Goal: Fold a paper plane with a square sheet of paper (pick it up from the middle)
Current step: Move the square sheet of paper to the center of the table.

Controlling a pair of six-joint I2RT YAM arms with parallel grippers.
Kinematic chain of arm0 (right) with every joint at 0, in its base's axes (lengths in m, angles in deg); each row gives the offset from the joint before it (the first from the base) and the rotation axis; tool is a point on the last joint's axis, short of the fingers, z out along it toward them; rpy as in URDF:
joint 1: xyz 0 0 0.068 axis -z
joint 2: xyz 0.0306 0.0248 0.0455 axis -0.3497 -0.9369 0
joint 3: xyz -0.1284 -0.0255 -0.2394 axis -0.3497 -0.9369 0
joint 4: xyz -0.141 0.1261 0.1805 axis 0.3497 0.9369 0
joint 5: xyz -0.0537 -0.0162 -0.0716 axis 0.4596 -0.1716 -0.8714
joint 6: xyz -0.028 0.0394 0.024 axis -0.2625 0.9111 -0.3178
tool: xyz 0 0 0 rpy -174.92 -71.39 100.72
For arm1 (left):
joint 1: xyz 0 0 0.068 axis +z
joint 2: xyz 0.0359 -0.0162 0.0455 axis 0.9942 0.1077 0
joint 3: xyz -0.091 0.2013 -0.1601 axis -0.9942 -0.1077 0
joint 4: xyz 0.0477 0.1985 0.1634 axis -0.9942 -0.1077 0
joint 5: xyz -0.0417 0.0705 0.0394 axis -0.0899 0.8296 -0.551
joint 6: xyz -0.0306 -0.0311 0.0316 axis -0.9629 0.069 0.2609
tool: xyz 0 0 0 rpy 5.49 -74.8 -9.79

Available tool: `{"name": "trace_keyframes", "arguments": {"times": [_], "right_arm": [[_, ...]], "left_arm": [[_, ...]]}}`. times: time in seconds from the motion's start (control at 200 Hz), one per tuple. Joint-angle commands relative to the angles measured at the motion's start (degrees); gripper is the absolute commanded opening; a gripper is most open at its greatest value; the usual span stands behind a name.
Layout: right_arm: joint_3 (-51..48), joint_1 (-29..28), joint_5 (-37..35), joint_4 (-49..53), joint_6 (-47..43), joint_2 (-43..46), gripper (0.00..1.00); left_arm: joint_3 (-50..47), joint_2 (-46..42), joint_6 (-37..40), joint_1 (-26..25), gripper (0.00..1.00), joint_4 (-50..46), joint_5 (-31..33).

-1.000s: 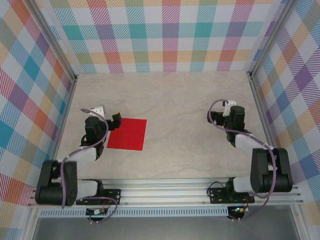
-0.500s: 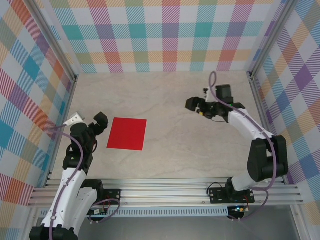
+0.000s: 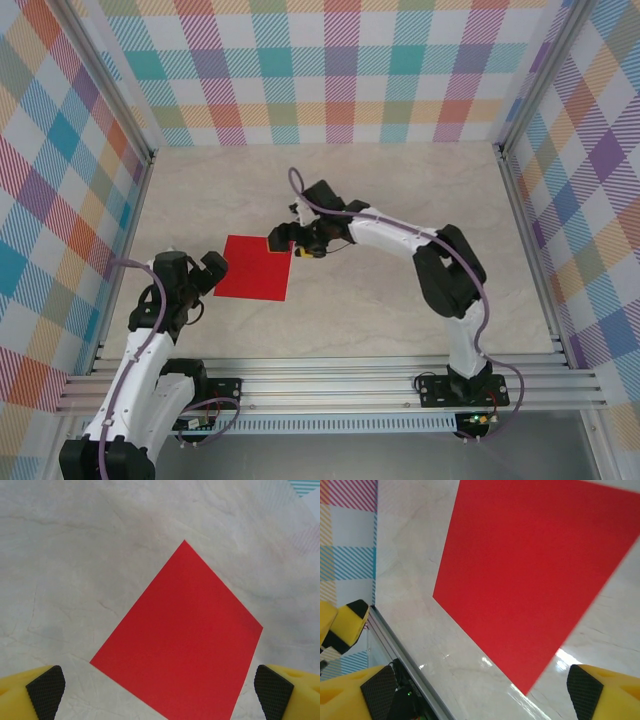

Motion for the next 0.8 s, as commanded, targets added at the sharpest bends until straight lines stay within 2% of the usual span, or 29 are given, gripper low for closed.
{"name": "trace_keyframes", "arguments": {"times": [0.0, 0.165, 0.385, 0.54, 0.8], "right_arm": [[6.0, -2.1, -0.1, 3.9, 3.6, -5.3, 0.88], [15.5, -4.9, -0.8, 9.4, 4.0, -13.5, 0.85], [18.9, -5.9, -2.6, 14.9, 3.0, -18.5, 0.84], [16.3, -5.9, -9.4, 20.7, -1.4, -17.2, 0.83], [-0.6, -2.8, -17.2, 20.5, -9.7, -6.3, 0.82]], "left_arm": [[1.6, -1.6, -1.3, 0.8, 1.0, -3.5, -0.5], [1.6, -3.5, -1.4, 0.8, 1.0, -5.3, 0.6], [1.7, -3.9, -1.2, 0.9, 1.0, -6.2, 0.7], [1.7, -3.9, -0.8, 0.8, 1.0, -6.2, -0.5], [1.2, -3.1, 0.8, 0.8, 1.0, -4.3, -7.0]]}}
